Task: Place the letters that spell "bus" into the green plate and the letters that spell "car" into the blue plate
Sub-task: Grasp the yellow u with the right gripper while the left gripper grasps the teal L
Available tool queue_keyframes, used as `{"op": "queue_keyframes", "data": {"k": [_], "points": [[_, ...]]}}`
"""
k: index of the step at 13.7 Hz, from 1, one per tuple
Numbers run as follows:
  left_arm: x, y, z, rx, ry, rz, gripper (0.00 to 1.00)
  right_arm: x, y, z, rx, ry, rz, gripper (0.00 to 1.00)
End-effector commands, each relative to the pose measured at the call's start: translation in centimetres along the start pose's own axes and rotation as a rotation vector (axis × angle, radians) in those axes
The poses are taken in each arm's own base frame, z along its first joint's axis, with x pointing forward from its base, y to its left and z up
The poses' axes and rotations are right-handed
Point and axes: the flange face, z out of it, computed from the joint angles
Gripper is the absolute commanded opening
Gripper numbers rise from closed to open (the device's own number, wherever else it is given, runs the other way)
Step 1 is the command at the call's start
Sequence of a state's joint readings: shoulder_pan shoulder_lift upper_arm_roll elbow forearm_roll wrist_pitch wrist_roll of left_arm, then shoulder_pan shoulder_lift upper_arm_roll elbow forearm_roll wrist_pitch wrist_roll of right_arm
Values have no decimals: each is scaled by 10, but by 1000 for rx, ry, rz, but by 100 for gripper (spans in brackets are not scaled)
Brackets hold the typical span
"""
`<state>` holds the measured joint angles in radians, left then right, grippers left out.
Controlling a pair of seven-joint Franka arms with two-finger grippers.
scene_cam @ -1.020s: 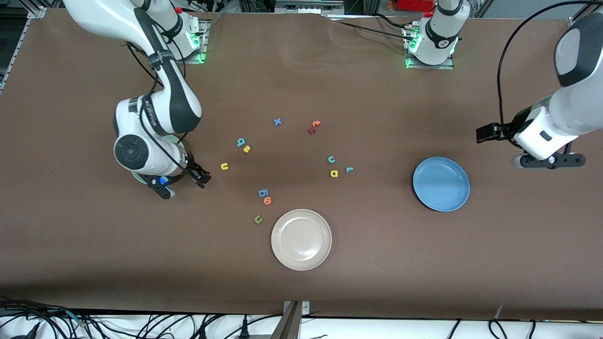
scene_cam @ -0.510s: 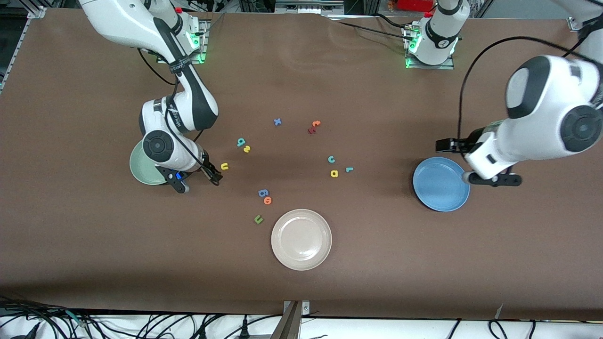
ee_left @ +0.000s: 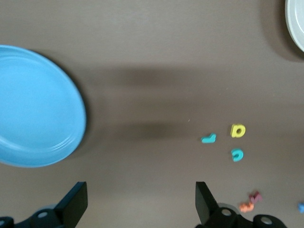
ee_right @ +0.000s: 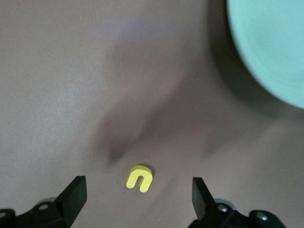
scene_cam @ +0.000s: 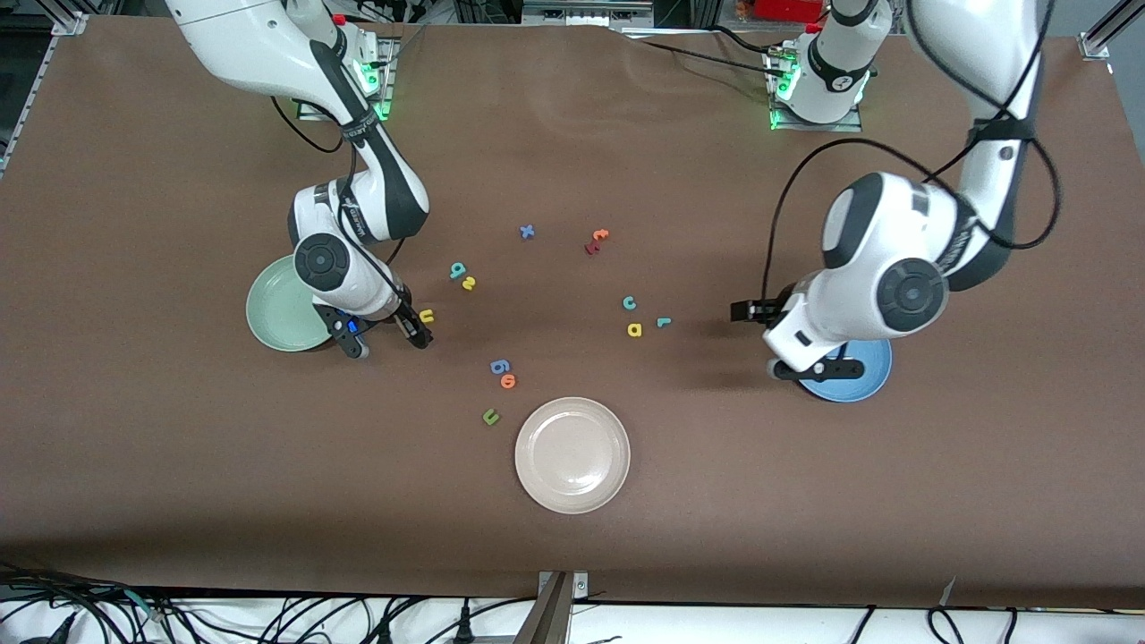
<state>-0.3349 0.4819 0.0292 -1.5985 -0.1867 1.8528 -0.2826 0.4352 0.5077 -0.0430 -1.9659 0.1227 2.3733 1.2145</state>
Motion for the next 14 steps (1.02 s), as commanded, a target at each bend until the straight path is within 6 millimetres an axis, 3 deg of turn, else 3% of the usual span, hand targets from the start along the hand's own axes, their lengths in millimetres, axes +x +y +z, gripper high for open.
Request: {"op": "queue_keyframes", "data": {"k": [1,3,7,9,14], "points": [[-5,25,49,-22,62,-24,100,-11,2,17,39,9,19,96],[-14,51,92,-15,102,-52,100,-12,4,27,51,17,19,95],[-22,77,139,-29,59,-104,100,-14,4,33,47,18,15,91],[-23,86,154,-28,70,-121,100,-15,4,34,46,17,15,88],[-18,92,165,-38,95,-129,100,-23,2,35,45,16,43,84]]}}
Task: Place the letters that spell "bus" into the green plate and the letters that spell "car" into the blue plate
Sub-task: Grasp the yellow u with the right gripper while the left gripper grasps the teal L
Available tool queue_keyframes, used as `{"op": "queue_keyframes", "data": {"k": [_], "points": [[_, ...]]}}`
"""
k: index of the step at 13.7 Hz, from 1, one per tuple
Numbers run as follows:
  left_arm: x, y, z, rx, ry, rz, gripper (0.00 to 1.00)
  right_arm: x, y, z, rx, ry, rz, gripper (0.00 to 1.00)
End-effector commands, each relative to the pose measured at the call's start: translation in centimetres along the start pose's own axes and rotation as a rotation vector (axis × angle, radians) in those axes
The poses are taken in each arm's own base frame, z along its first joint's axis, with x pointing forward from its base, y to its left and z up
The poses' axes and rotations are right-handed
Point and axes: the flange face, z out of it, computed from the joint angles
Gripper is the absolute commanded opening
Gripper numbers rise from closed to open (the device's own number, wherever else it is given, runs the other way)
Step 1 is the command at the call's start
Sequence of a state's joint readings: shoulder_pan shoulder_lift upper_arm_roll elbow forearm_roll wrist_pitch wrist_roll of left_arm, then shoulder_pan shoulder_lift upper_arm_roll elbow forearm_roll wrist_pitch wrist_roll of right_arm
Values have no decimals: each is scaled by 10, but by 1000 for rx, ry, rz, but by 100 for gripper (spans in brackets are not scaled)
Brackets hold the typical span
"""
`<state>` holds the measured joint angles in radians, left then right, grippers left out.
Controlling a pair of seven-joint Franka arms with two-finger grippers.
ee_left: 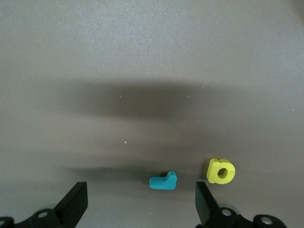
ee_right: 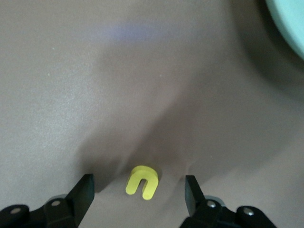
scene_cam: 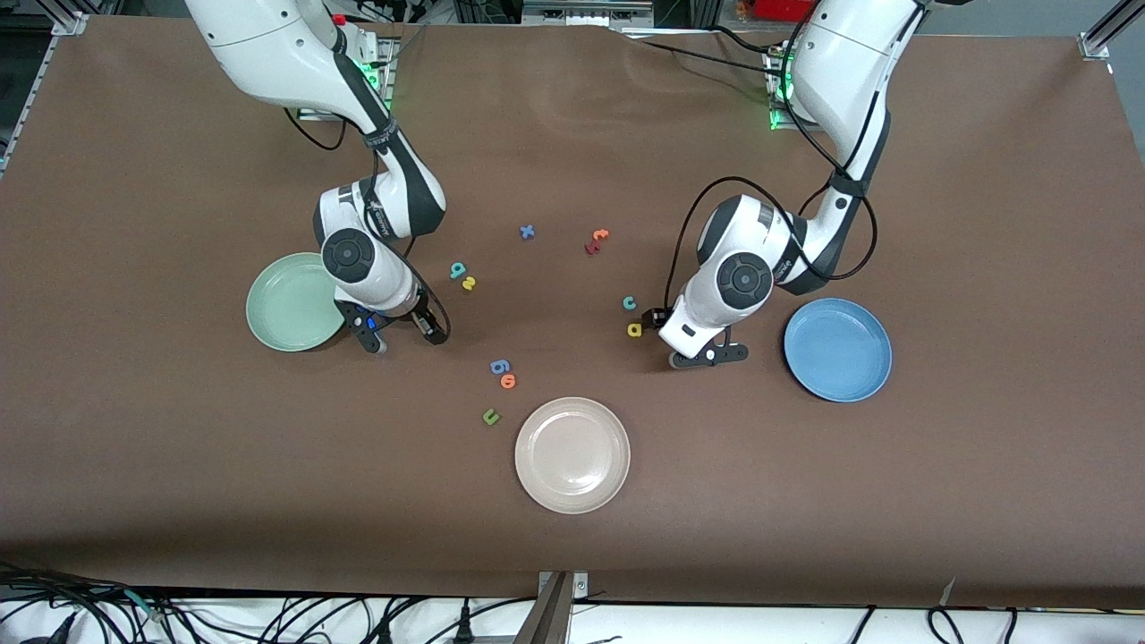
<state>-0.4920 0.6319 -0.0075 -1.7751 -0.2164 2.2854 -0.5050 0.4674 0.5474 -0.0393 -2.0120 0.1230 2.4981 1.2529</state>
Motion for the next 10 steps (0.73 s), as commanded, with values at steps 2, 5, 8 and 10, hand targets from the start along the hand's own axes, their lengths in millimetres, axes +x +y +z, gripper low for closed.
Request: {"op": "queue_keyframes", "data": {"k": [2,5,8,10], "points": [[-1,11,10,-24,15,-38,98,-6,1,2,11,-7,42,83],[-3,12,17,-17,10,-32,96,-5,2,3,10,-6,27,77],[-9,17,29,-9,14,-17,89,-3,2,3,10,-1,11,71],[-10,18,30,-6,13,-16,80,-3,2,3,16,1,-5,68]]}}
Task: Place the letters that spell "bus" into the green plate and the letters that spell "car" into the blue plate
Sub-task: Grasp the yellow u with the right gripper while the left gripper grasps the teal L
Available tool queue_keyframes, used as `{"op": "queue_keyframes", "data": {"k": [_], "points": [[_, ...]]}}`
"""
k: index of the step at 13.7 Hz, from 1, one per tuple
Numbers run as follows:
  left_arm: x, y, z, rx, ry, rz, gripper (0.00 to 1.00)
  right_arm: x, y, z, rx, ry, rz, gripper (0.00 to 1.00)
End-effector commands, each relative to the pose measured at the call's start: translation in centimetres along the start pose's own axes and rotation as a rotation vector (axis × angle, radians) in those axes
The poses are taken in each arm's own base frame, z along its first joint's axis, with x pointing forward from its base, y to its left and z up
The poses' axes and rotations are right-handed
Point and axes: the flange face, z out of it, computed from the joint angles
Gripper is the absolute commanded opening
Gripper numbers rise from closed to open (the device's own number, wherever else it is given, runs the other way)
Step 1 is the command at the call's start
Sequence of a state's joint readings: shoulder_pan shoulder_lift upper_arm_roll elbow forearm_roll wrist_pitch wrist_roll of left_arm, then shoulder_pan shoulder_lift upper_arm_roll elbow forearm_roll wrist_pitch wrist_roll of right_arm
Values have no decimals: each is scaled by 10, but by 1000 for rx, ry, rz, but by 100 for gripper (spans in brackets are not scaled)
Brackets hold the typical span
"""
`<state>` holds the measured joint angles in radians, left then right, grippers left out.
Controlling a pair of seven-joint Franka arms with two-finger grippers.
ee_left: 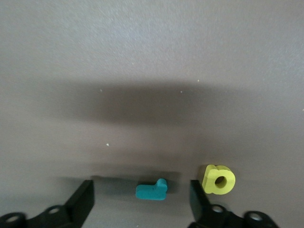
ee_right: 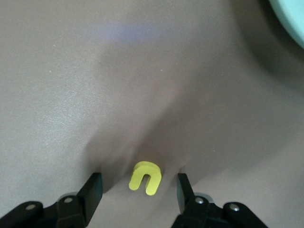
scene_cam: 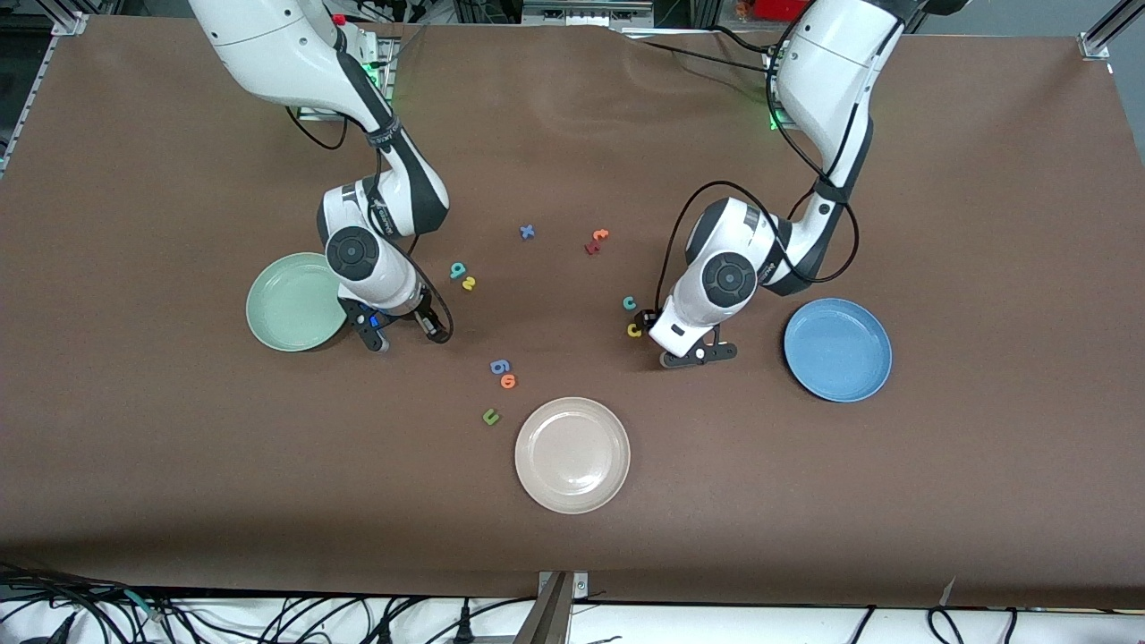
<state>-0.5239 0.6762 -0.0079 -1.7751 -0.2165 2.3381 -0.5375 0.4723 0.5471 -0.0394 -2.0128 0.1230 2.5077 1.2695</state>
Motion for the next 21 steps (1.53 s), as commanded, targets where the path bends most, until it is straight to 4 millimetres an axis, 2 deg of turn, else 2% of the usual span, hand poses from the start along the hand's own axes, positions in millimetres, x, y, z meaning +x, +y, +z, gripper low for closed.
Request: {"op": "queue_keyframes", "data": {"k": [1,3,7,12,13,15,18,20,21], "points": [[-2,5,2,-13,4,-8,77,0,3,2,9,-1,-15,68],[-2,5,2,-12,5,-7,68,1,3,1,11,0,-19,68],[-3,6,2,-11,3,-16,55,5,3,-5,18,14,-36,68],[-4,6,3,-8,1,-17,32,4,5,-2,15,13,-35,67],[-4,7,3,-8,1,-22,28,5,7,0,13,13,-34,61],[-6,10,3,-7,0,-23,21,4,10,3,9,13,-35,57],[-5,11,0,-6,-2,-22,17,5,10,3,7,12,-37,29],[2,3,-12,17,-31,-25,13,5,10,3,7,12,-37,13],[16,-7,-33,36,-37,-28,12,5,11,3,6,12,-38,12]]}}
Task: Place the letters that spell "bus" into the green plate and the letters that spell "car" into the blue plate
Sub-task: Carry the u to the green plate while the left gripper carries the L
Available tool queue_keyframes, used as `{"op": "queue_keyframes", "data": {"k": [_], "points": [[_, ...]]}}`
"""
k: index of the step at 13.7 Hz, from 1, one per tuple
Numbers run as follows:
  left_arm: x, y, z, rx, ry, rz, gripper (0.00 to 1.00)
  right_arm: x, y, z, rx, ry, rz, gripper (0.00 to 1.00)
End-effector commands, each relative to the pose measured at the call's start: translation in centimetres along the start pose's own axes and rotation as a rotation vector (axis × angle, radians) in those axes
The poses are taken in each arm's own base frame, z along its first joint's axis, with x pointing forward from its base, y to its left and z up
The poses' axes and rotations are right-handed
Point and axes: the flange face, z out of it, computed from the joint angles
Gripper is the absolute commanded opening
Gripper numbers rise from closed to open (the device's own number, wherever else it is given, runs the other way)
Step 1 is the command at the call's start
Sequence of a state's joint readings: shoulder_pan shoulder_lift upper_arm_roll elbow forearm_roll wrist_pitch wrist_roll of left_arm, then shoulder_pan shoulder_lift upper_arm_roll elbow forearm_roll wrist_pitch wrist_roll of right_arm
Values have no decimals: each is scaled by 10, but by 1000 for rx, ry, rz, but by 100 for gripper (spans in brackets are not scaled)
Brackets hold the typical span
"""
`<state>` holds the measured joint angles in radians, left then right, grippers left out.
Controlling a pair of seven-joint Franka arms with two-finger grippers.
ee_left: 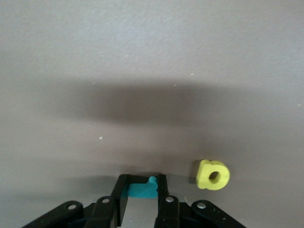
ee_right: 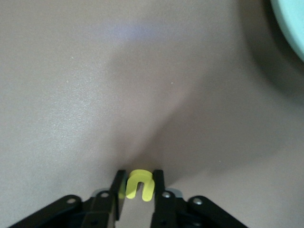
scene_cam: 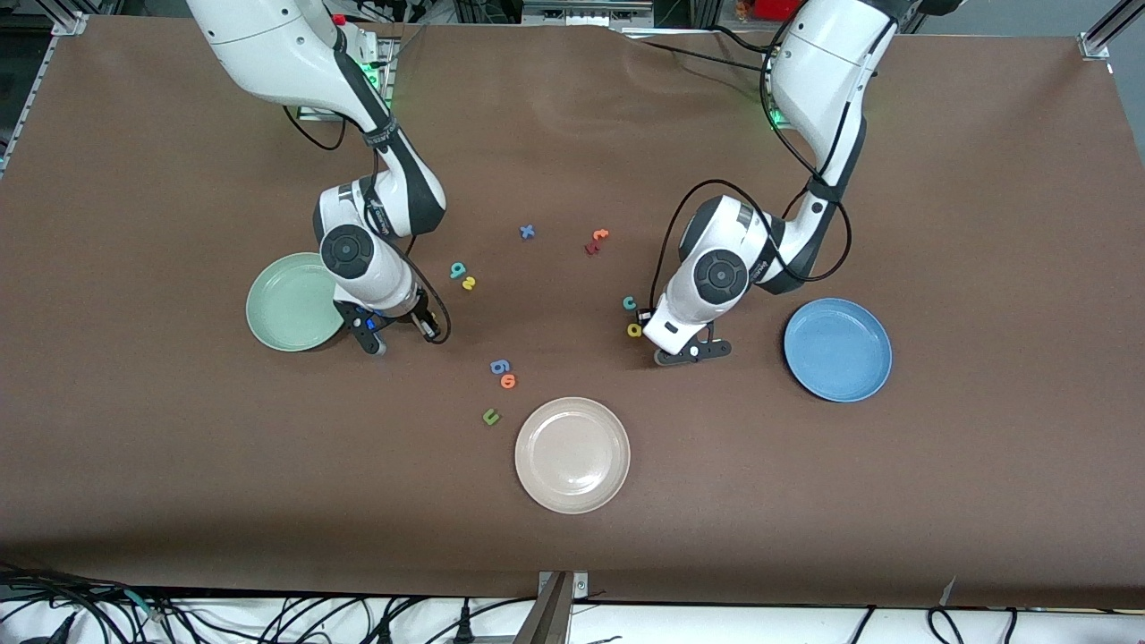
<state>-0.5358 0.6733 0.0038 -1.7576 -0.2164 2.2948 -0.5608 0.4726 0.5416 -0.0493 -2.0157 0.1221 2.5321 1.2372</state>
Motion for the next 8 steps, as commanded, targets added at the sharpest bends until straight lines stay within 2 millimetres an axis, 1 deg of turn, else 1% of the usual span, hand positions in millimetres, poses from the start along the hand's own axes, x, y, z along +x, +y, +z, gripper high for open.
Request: {"op": "queue_keyframes", "data": {"k": [1,2,4,5,6,8], "points": [[26,-18,-49,47,-51,-8,11,-2,11,8,-19,-2,-12,12],[38,-30,-67,69,-89,8,11,-2,11,8,-24,-4,-14,12],[54,-69,-85,96,-196,81,11,-2,7,-1,-9,-1,-24,12],[61,-93,-88,109,-243,115,11,1,5,-14,2,1,-38,12],[64,-110,-102,127,-254,149,11,7,5,-25,-15,-6,-47,11],[78,-150,-109,144,-284,206,11,27,8,-55,-81,-30,-92,10]]}}
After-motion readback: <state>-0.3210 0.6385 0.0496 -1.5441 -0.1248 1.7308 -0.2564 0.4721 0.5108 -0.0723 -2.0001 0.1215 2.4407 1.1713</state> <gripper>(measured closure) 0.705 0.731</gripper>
